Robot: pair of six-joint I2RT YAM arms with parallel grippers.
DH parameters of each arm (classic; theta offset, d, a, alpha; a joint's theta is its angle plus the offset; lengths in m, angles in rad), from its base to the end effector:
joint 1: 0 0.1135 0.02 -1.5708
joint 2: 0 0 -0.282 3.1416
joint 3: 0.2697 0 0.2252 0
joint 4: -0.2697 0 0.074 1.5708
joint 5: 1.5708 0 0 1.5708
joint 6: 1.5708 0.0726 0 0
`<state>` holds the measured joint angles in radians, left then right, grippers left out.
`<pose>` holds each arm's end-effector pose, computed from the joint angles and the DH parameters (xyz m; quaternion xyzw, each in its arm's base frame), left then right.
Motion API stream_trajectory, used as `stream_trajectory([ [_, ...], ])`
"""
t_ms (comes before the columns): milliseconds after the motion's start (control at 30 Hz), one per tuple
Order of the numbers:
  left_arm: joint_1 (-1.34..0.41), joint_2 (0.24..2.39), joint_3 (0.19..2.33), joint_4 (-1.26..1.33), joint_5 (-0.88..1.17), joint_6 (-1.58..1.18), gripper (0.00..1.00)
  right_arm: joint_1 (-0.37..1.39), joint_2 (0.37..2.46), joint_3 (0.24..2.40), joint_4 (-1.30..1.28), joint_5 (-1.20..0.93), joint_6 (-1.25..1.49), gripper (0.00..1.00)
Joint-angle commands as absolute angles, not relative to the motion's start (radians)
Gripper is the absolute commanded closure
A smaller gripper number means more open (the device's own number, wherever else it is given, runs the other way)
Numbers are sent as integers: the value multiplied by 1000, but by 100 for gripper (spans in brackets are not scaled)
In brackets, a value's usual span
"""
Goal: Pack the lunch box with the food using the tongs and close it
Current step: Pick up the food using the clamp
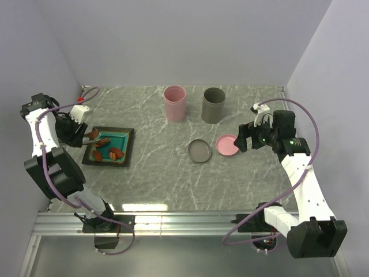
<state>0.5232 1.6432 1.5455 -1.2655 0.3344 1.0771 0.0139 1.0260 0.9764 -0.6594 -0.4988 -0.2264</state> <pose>0.2646 0.1251 0.2938 0.2848 0.9387 -0.0420 0.1899 0.1977 0.0375 0.3142 -0.2079 0.8618 0.1801 0.4263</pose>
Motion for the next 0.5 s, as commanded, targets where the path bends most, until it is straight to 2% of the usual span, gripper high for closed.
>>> stream_trajectory([
  [0, 529, 1670, 1551, -1236, 336, 1115, 44, 23, 1028, 1023, -657, -499, -233, 0],
  [267, 529, 1697, 1517, -1198, 325, 1106, 45, 23, 1025, 1017, -657, -491, -233, 0],
  [467, 529, 1692, 1496, -1193, 322, 1114, 52, 23, 1025, 1023, -658, -486, -233, 0],
])
